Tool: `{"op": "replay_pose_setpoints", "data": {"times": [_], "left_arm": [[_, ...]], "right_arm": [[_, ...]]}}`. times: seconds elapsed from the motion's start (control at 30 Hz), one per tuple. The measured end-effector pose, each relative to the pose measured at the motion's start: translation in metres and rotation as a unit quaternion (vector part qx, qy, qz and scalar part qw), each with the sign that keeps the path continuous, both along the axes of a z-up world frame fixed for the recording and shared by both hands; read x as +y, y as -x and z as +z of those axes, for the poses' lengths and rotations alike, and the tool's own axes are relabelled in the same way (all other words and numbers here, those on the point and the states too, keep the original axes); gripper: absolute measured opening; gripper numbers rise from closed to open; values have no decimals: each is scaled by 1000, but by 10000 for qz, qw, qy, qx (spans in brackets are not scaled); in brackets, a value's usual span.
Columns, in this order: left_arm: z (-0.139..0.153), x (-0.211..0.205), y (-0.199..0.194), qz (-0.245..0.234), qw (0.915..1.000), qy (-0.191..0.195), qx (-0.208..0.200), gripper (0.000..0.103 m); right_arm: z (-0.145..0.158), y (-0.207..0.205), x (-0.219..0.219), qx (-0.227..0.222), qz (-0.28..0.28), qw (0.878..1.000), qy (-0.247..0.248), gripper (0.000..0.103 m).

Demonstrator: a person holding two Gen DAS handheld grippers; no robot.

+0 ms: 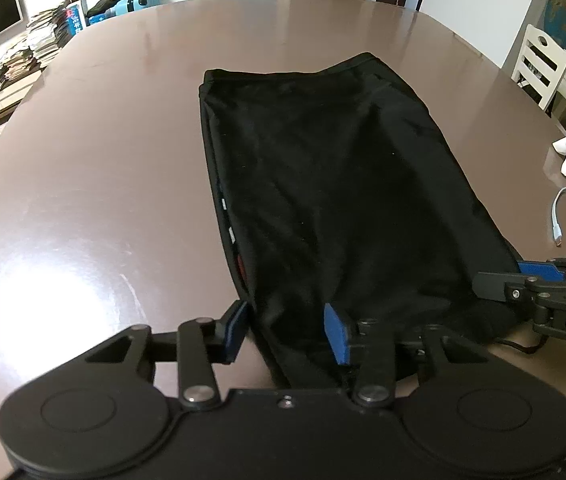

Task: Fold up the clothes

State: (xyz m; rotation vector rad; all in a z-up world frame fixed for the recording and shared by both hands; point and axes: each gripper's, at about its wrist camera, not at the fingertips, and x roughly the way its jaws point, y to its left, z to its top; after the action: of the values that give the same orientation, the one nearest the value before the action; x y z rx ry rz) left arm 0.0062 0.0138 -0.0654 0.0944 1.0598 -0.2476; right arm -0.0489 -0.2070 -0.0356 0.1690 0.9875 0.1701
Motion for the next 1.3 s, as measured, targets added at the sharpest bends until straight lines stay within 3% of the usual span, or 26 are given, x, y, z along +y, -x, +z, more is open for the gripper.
{"op": "replay_pose_setpoints", "data": {"times": [0.3, 0.37, 0.43, 0.63, 0.87, 1.1, 1.17, 1.23, 1.3], "left_arm": [[-4, 0, 4, 1, 10000, -35, 12, 40], [-5, -1, 3, 0, 10000, -16, 21, 34], [-5, -1, 3, -31, 9999, 80, 80, 19], [-5, -2, 4, -15, 9998, 147, 161, 16], [-2, 4, 8, 58, 9991, 258, 332, 16], [1, 9, 19, -166, 9974, 341, 618, 17], [5, 14, 22, -192, 9970, 383, 639, 21], [12, 24, 22, -153, 9976, 351, 574, 33], [21, 31, 18, -122, 9988, 267, 390, 36]], "right_arm": [[0, 0, 0, -9, 56, 10000, 35, 33], [0, 0, 0, -20, 77, 9999, 63, 33], [1, -1, 0, -7, 97, 9999, 71, 32], [1, -1, -1, 38, 135, 9999, 54, 30], [5, 2, -1, 174, 319, 9993, 70, 29], [10, 10, -3, 372, 627, 9973, 103, 29], [14, 14, -6, 404, 730, 9964, 144, 30], [28, 18, -11, 205, 834, 9961, 197, 33], [42, 18, -17, -154, 688, 9973, 229, 38]]}}
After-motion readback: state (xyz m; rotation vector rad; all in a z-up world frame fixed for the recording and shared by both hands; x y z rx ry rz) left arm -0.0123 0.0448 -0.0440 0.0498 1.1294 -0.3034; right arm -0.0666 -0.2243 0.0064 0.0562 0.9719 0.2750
